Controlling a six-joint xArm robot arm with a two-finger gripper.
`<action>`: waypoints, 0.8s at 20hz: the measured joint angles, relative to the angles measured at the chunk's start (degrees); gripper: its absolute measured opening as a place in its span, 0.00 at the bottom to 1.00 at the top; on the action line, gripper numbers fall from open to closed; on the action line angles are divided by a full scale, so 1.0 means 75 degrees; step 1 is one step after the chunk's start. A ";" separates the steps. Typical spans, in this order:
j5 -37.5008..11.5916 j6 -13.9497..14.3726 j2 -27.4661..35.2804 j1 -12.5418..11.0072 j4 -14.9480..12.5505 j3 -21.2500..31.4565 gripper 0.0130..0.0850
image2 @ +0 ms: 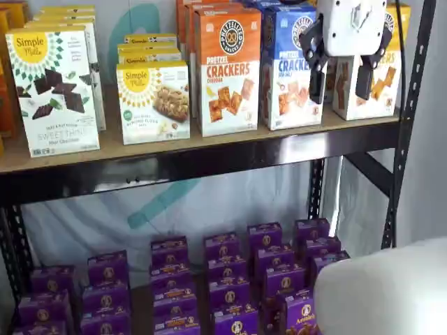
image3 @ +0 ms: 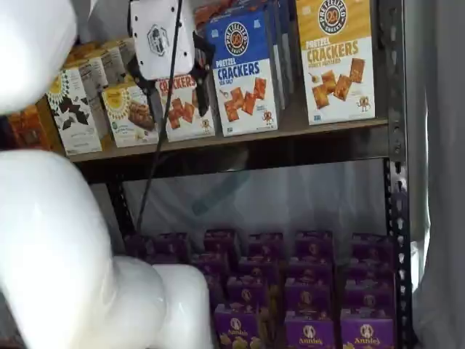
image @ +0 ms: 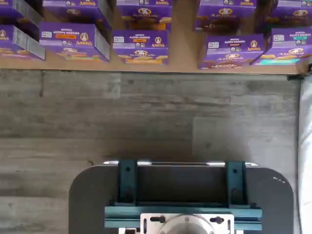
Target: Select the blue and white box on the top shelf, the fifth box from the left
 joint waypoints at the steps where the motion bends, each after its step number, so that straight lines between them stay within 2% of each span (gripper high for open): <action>1: -0.0081 -0.0066 -0.0052 -0.0122 0.0133 0.0048 1.00; 2: -0.0210 -0.0179 -0.0138 -0.0337 0.0360 0.0129 1.00; 3: -0.0257 -0.0228 -0.0167 -0.0420 0.0465 0.0155 1.00; 5: -0.0290 -0.0250 -0.0180 -0.0450 0.0522 0.0170 1.00; 11: -0.0471 -0.0109 -0.0163 -0.0185 0.0243 0.0197 1.00; 16: -0.1019 -0.0137 0.0033 -0.0127 0.0027 0.0159 1.00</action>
